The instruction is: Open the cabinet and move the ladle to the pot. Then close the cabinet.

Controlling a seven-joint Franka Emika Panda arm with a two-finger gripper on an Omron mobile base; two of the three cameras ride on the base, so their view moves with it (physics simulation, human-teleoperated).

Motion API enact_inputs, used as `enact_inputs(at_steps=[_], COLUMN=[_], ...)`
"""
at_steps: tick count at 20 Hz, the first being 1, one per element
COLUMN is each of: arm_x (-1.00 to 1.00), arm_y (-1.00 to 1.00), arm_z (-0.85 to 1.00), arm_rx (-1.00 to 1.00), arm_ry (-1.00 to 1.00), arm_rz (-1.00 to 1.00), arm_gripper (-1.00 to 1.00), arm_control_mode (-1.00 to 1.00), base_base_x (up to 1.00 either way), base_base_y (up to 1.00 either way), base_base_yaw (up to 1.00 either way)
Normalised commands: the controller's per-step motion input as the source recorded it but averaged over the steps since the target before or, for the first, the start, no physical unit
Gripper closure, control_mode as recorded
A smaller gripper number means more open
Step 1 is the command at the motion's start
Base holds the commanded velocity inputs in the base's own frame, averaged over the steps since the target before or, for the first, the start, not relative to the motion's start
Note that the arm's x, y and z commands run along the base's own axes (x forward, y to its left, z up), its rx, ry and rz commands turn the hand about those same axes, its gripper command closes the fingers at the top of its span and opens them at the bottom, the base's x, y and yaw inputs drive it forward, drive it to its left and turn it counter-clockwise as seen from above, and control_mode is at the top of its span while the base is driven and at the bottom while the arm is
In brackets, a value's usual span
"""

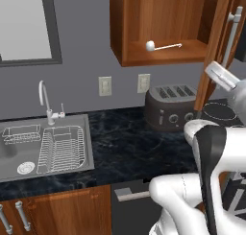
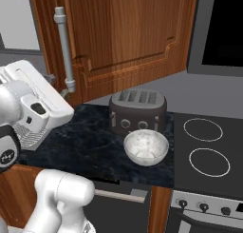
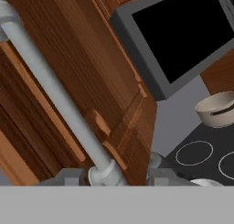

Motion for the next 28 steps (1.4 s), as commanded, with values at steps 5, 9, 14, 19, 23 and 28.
enact_inputs(at_steps=[5,9,14,19,23,28], arm_x=[-0.98,-0.55,-0.03,0.00,0.00,0.26], arm_y=[0.02,0.63,0.89,0.47,0.20,0.20], arm_z=[0.11,0.01,-0.02,-0.09,-0.04,-0.11], arm_rx=[0.01,0.00,0.05,0.19,0.22,0.13], arm_ry=[-0.12,-0.08,-0.04,-0.05,-0.09,-0.06], arm_rz=[-0.11,-0.10,-0.01,0.00,0.00,-0.02], arm_gripper=[-1.00,-1.00,-1.00,-1.00,-1.00,-1.00], arm_control_mode=[-1.00,-1.00,-1.00,-1.00,-1.00,-1.00], base_base_x=[0.00,0.00,0.00,0.00,0.00,0.00], base_base_y=[0.00,0.00,0.00,0.00,0.00,0.00], base_base_yaw=[0.00,0.00,0.00,0.00,0.00,0.00])
